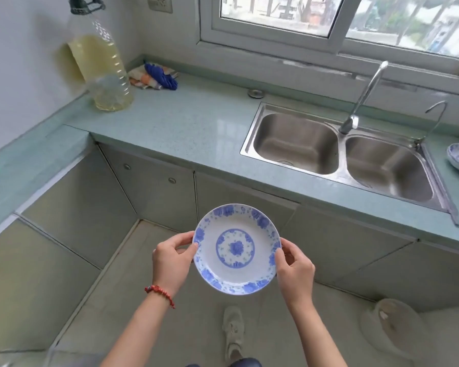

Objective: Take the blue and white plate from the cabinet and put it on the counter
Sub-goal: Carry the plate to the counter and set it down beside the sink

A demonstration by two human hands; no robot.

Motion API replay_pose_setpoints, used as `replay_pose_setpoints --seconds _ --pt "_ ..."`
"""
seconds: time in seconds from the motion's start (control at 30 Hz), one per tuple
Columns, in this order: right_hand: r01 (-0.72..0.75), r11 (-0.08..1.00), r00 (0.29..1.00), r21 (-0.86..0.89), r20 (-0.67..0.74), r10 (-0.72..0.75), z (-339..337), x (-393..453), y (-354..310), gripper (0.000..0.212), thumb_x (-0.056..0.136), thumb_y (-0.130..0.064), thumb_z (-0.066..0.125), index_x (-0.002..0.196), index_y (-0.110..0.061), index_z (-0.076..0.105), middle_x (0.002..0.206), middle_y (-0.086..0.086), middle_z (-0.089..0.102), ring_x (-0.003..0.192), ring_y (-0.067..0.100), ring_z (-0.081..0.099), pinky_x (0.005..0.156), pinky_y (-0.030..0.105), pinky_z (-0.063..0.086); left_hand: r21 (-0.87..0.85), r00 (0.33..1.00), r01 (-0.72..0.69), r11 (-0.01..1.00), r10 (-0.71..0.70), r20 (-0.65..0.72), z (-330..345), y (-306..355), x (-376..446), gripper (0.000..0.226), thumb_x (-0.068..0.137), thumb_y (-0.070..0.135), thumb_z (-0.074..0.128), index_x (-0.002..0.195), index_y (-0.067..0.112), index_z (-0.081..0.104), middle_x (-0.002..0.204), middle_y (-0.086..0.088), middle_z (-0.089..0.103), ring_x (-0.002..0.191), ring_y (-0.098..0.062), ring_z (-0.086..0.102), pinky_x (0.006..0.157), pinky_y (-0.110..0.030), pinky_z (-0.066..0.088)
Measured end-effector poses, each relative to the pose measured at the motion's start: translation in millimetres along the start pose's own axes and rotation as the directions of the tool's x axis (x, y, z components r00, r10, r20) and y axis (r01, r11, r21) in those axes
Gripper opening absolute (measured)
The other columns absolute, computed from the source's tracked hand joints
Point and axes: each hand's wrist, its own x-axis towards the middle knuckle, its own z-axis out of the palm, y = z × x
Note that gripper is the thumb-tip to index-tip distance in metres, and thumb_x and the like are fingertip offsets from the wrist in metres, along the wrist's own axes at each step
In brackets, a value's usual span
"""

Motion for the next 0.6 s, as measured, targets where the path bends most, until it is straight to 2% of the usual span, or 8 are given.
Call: replay_pose_setpoints --seconds 0.23,0.3,0.4,0.47,0.6 --pt "0.060 0.998 0.988 -0.015 0.144 -0.057 56.6 105.6 -14.3 0.021 0.082 -0.007 0.059 0.097 -0.020 0.068 0.080 -0.022 0.064 0.075 -0.009 0.060 0.060 0.003 0.045 -0.021 0.989 0.036 0.999 -0.038 -0.141 12.6 17.9 84.6 0.020 0.075 0.005 0.069 0.091 0.016 0.071 0.082 0.009 0.071 0.077 -0.007 0.068 0.069 -0.027 0.056" --pt "0.074 0.997 0.979 -0.016 0.194 -0.069 73.9 131.8 -21.4 0.022 0.083 -0.009 0.059 0.099 -0.020 0.067 0.082 -0.023 0.064 0.079 -0.010 0.060 0.064 0.005 0.047 -0.015 0.982 0.026 1.000 -0.028 -0.187 11.4 24.5 105.8 0.020 0.075 0.005 0.069 0.091 0.017 0.071 0.080 0.013 0.070 0.074 0.000 0.067 0.065 -0.018 0.055" --pt "0.069 0.998 0.959 -0.009 0.274 -0.064 102.3 165.3 -33.7 0.023 0.084 -0.010 0.058 0.101 -0.022 0.066 0.083 -0.023 0.064 0.078 -0.006 0.062 0.069 0.017 0.050 -0.011 0.967 0.026 1.000 -0.028 -0.254 6.3 31.1 135.6 0.019 0.075 0.006 0.069 0.090 0.018 0.071 0.079 0.016 0.068 0.071 0.011 0.063 0.057 -0.005 0.049" --pt "0.080 0.997 0.948 -0.010 0.309 -0.073 121.8 182.0 -39.0 0.023 0.083 -0.008 0.058 0.098 -0.024 0.067 0.080 -0.024 0.063 0.075 -0.008 0.060 0.065 0.012 0.047 -0.003 0.953 0.046 0.999 -0.045 -0.299 0.8 33.1 152.7 0.019 0.075 0.006 0.068 0.091 0.017 0.071 0.079 0.012 0.068 0.071 0.013 0.062 0.056 -0.003 0.047" --pt "0.097 0.995 0.931 -0.023 0.356 -0.083 163.3 209.3 -45.9 0.019 0.083 -0.010 0.059 0.098 -0.019 0.066 0.075 -0.023 0.061 0.072 -0.010 0.059 0.061 0.009 0.045 -0.024 0.928 0.083 0.996 -0.086 -0.363 -12.6 30.7 189.8 0.021 0.074 0.002 0.067 0.092 0.013 0.071 0.083 0.004 0.071 0.078 0.003 0.063 0.064 -0.012 0.047"
